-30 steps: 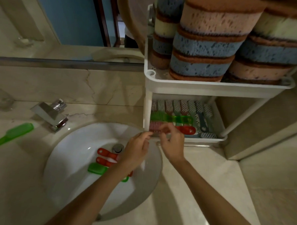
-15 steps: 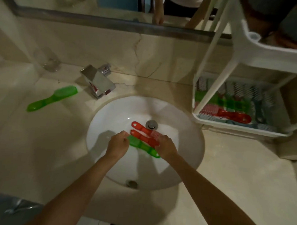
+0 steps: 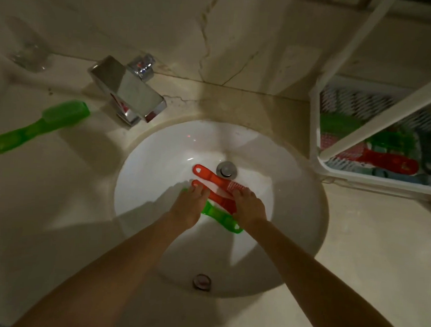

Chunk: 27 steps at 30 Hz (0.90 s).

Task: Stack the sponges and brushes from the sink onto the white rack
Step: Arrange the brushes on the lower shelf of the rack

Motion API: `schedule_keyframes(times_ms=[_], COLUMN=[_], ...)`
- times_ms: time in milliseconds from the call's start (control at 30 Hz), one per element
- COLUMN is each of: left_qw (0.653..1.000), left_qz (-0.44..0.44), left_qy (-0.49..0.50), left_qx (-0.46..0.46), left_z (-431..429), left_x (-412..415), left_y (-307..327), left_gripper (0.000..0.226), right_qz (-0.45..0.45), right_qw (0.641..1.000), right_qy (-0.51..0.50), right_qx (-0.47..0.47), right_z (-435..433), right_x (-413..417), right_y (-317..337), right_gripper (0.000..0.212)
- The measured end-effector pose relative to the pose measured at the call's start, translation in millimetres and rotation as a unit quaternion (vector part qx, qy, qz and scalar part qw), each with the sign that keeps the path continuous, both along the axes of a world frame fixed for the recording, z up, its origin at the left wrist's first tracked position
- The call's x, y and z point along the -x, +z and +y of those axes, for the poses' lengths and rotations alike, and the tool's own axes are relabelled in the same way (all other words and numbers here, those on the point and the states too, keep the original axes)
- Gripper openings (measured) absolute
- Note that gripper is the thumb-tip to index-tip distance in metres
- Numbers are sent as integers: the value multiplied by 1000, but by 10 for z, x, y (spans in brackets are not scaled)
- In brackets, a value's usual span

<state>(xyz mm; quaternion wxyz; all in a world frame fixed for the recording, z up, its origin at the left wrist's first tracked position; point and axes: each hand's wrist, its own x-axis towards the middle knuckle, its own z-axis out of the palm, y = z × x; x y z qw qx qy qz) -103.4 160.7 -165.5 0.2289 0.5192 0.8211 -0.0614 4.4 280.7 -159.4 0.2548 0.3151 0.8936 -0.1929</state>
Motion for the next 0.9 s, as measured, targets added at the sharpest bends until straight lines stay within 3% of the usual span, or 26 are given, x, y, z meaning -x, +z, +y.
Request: schedule_keyframes(times_ms=[133,233,333,433,633,900], left_qw=[996,992,992,992,990,985], left_qz=[62,79,36,-64,-89,-98], left_qy=[-42,-79,-80,16,99,115], left_qx=[52,67,94,105,48,-80], left_z=[33,-6,-54,-137,-237,13], left_x=[16,-4,-16,15,78,-425], left_y=[-63,-76,-33,90,604,1540], left_gripper=[45,54,63,66,49,32], right_qz=[1,12,43,74,140,224], right_qw=[1000,1000,996,991,980,962], right_qy=[11,6,-52,-82,-116,-154], right_qx=[-9,20,58,74,78,4], right_z=[-13,-10,-1,54,199,319], right_x=[-23,-74,-103,-132,-407,-1173], right_y=[-52,-24,95,297,865,1715], right_gripper=[52,62,50,45,56,31])
